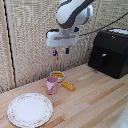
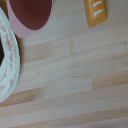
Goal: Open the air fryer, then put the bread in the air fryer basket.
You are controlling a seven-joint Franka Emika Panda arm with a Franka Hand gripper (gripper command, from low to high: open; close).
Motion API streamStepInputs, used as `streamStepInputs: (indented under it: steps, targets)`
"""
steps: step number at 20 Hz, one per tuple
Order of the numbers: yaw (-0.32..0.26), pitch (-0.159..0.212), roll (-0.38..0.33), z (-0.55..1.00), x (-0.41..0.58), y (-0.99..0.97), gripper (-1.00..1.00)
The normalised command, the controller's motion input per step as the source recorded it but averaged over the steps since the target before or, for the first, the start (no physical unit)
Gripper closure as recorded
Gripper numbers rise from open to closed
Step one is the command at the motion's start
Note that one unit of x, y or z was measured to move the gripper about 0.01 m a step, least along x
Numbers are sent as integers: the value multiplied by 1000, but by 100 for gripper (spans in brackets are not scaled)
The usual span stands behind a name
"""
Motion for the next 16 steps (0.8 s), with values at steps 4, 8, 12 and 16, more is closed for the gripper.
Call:
streamStepInputs:
  steps: [4, 8, 12, 16]
  targets:
    - [-320, 0, -37, -46, 16, 51, -100]
    - [-375, 0, -49, -24, 68, -14, -100]
    - [-371, -8, -90, -6, 113, -9, -100]
    - [-290, -22, -257, -39, 111, -13, -100]
